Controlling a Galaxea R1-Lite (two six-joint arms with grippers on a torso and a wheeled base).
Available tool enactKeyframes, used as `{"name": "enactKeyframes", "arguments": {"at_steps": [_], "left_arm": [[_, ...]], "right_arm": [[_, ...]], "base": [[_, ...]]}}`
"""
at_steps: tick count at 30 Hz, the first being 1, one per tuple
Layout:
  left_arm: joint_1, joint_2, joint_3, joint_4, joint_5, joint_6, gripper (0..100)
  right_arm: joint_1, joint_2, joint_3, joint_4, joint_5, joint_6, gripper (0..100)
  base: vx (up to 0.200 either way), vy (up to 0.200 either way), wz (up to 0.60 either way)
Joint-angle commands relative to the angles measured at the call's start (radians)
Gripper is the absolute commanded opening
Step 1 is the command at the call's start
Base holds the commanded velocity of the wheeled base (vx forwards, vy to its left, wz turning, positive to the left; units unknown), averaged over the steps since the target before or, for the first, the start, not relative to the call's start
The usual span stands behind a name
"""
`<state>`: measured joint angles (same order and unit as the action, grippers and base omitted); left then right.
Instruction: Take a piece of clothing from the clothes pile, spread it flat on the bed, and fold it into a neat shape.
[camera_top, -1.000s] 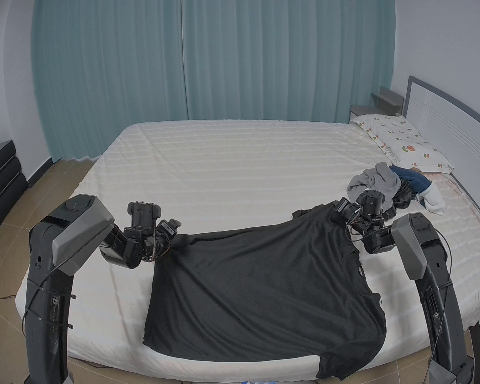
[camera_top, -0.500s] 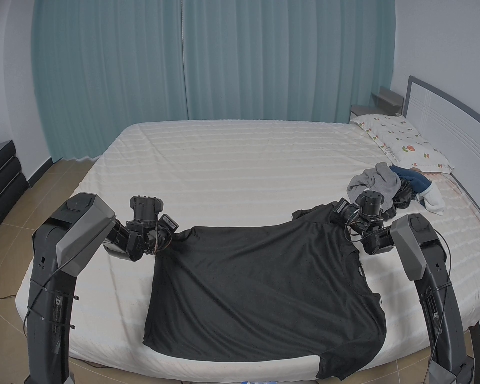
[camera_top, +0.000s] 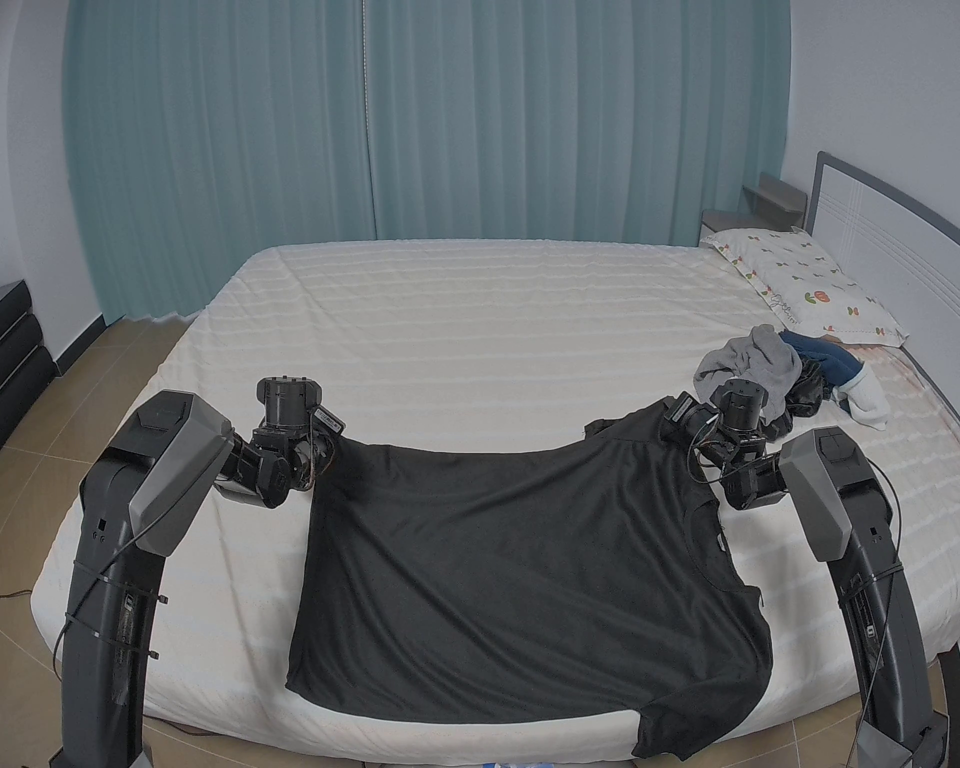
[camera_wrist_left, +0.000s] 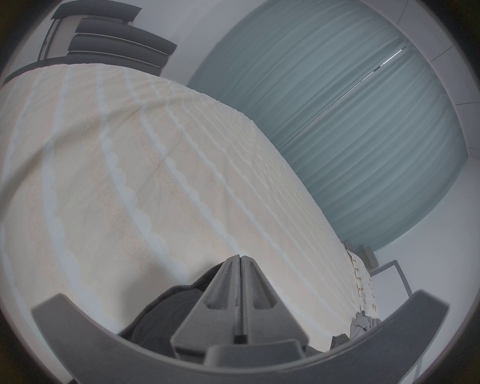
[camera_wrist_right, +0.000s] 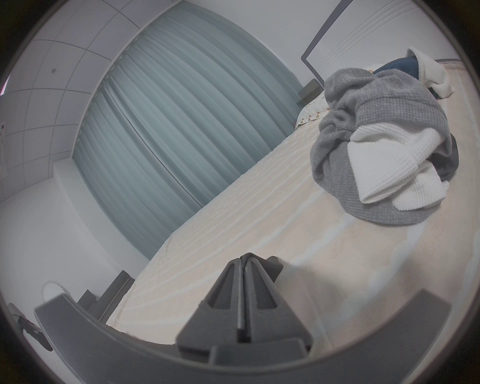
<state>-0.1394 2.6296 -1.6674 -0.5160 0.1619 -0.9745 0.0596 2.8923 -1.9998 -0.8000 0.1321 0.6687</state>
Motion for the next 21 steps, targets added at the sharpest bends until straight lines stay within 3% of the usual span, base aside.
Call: {"name": "enactKeyframes", "arguments": {"at_steps": [1,21], "left_arm": [[0.014,0.040,-0.038,-0.001,0.004,-0.001,0],[0.035,0.093,-0.098,-0.027,0.031,-0.001,0]], "right_arm": [[0.003,-0.005,0.000,-0.018,-0.006,0.000,0],[0.006,0.041,0.000,-0.050,-0.011,-0.029,0]], "base": [[0.000,0.000,0.00],[0.000,0.000,0.00]]}}
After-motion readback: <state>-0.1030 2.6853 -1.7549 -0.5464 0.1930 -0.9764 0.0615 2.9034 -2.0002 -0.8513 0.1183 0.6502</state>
